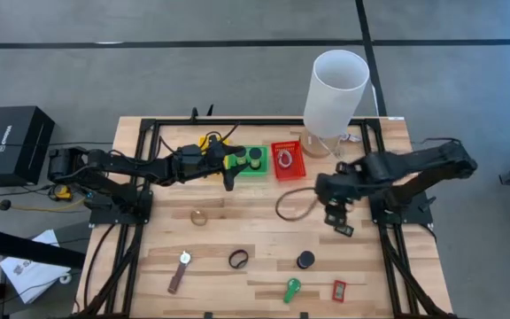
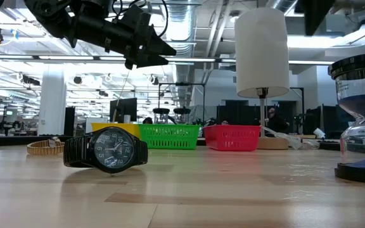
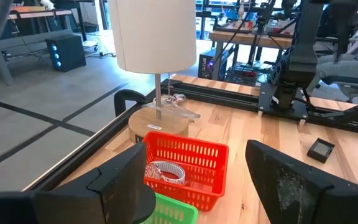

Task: Pick & Place Office items
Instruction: Put the black digital clock into the yellow basket

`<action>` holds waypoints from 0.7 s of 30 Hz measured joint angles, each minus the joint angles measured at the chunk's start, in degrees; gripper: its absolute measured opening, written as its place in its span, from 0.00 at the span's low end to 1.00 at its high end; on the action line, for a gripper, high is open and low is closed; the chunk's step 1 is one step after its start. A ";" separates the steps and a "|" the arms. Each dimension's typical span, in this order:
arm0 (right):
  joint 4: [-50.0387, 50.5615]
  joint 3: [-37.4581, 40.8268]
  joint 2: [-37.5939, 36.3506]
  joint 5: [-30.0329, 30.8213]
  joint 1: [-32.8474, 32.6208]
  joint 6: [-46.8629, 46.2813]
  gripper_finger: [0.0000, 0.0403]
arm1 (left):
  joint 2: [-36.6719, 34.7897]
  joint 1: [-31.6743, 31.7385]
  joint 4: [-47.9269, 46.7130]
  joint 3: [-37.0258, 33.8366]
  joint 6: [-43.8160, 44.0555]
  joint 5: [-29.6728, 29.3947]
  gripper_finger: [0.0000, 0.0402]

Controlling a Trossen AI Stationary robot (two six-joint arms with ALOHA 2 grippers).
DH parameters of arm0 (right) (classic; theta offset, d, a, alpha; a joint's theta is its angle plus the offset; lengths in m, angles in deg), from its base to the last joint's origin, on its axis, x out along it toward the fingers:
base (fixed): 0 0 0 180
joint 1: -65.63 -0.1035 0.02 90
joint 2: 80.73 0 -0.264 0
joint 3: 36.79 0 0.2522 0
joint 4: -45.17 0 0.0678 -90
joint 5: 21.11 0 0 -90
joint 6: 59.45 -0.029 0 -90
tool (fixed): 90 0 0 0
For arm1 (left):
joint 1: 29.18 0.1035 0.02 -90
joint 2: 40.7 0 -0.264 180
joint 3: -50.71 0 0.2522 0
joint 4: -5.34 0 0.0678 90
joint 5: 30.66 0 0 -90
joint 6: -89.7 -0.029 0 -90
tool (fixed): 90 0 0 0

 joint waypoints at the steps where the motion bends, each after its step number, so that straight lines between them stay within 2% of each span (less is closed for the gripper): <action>1: -0.11 0.00 -0.91 0.01 -1.28 -0.06 0.61 | 0.00 0.00 0.00 0.00 0.02 0.00 0.67; 4: -1.02 0.00 -3.85 1.36 -5.33 -2.45 0.61 | 0.00 0.00 0.00 0.00 0.05 0.00 0.67; 9: -0.51 0.00 -7.27 7.63 -12.06 -10.82 0.61 | 0.00 0.00 0.02 0.00 0.45 0.00 0.67; 13: 2.29 0.00 -7.77 12.62 -16.50 -13.32 0.61 | 0.00 0.00 0.02 0.00 0.46 0.00 0.67; 21: 2.90 0.07 -6.77 12.91 -17.69 -14.78 0.61 | 0.00 0.00 0.04 0.00 0.46 0.00 0.67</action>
